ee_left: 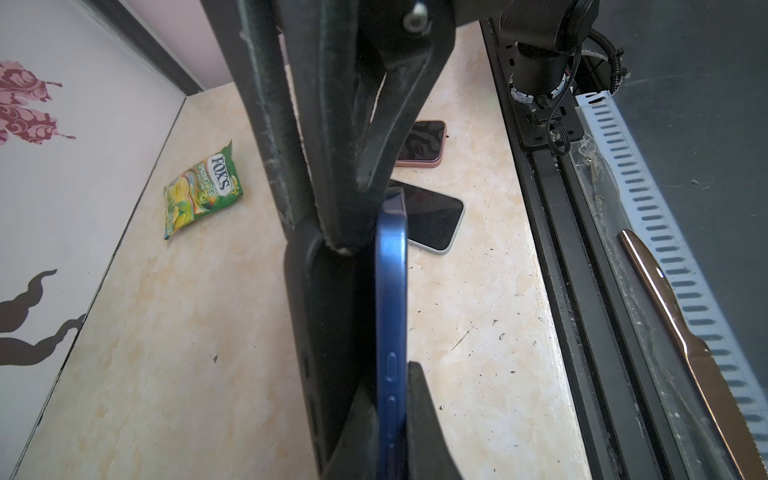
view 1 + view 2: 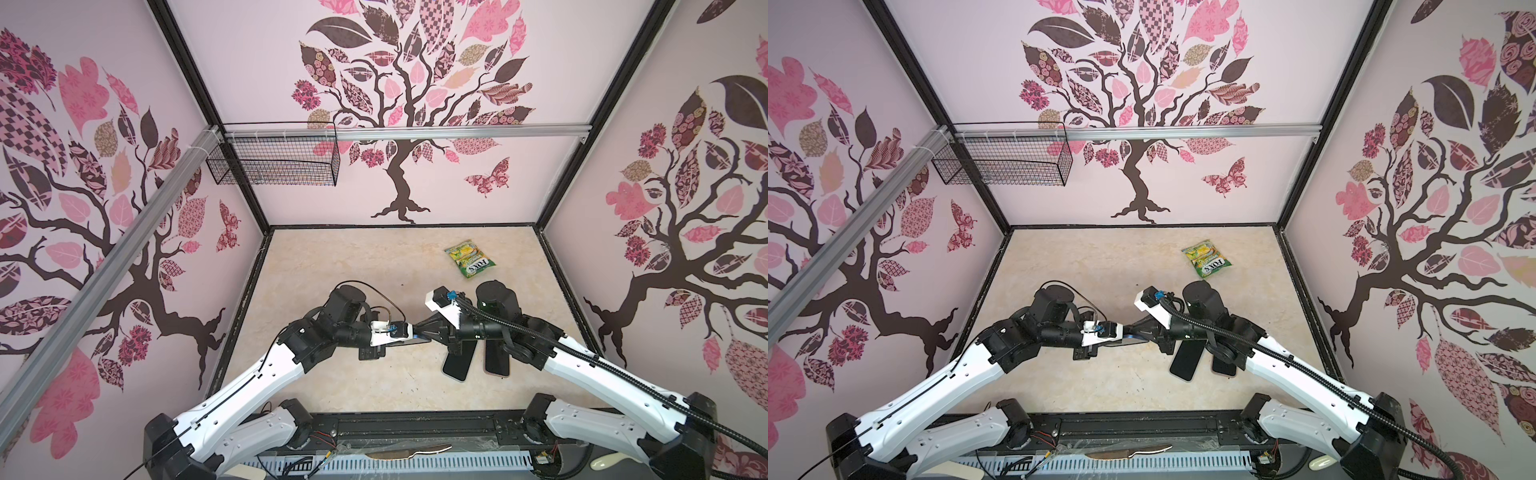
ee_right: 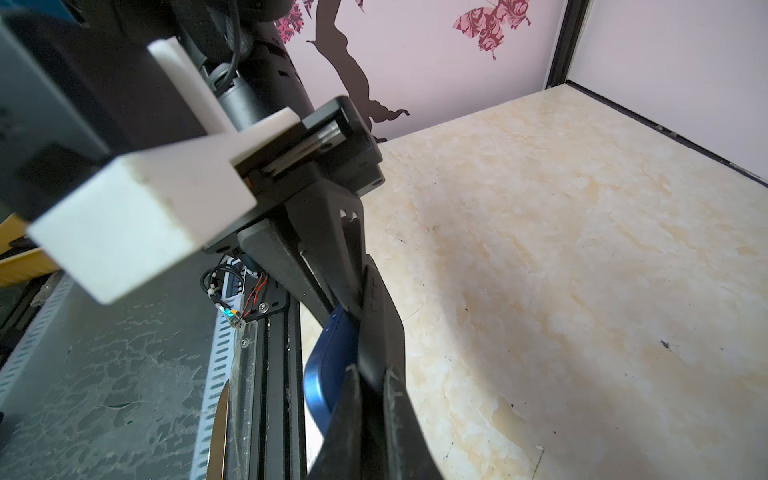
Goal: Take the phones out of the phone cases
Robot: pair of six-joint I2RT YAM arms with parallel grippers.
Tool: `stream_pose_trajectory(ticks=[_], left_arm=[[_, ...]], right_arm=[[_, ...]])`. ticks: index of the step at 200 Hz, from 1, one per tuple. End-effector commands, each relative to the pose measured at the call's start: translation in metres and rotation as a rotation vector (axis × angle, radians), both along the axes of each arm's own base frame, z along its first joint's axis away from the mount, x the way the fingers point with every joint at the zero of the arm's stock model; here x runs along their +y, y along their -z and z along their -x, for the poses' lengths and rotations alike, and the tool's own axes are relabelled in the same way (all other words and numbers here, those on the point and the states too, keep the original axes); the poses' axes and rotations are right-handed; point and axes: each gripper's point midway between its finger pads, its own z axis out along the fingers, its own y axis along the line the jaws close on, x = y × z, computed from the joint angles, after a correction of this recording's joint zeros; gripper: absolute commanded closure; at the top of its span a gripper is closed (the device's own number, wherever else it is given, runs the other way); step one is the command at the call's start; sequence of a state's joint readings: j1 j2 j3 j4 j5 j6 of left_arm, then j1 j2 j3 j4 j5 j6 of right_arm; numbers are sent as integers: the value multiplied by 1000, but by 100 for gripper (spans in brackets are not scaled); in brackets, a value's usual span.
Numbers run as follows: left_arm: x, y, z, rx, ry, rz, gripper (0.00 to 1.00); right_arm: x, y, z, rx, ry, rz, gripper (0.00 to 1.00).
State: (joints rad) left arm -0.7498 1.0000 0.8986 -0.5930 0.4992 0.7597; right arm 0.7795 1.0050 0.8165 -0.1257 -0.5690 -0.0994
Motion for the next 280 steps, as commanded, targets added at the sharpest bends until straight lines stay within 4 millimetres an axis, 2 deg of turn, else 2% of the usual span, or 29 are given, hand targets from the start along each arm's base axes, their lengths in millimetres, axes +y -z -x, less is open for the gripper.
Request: stream_pose_trajectory(ticks=[1, 69, 112, 136, 185, 237, 280], left_arm=[[-12, -47, 6, -100, 64, 163, 100], [-14, -49, 8, -85, 69, 186, 100], [-16, -52, 8, -95, 76, 191, 100], [-17, -55, 10, -96, 78, 201, 100], [-17, -53, 15, -90, 99, 191, 100], [-20, -57, 24, -71, 147, 205, 100], [-24, -58, 34, -43, 194, 226, 100]], right_arm=[[-7, 14, -7, 57, 75, 19, 100], [-12, 17, -14, 73, 136, 39, 100], [-11, 15, -7, 118, 106, 42, 100], [-17, 24, -17, 160, 163, 108, 100], [-33, 18, -37, 327, 229, 34, 100], [-28, 18, -48, 373, 258, 27, 100], [-29, 25, -68, 357, 340, 55, 100]])
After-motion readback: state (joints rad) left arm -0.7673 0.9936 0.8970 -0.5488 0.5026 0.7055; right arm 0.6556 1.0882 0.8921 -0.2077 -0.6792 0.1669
